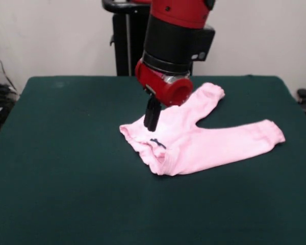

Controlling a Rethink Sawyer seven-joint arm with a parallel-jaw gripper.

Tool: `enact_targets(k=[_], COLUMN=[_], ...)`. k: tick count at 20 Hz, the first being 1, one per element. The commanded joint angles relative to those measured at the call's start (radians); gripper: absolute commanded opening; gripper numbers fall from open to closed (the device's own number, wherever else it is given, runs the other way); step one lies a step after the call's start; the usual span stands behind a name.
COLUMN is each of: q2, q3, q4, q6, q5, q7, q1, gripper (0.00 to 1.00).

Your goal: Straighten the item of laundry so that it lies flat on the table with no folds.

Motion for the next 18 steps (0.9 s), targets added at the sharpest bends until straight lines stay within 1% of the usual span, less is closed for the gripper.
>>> enact_targets(k=[1, 4, 9, 15, 18], q2=[0.057, 0.053, 0.037, 0.051, 0.061], q3=[0.174, 0.193, 0.227, 0.262, 0.277], q4=[-0.008, -0.008, 0.023, 0.04, 0.039], q6=[0.039, 0.062, 0.075, 0.061, 0.058], q5=[0.001, -0.006, -0.019, -0.041, -0.05], q7=[-0.283, -0.31, -0.353, -0.371, -0.361], q1=[-0.035, -0.06, -0.114, -0.159, -0.165], gripper=[0.0, 0.0, 0.0, 0.0, 0.0])
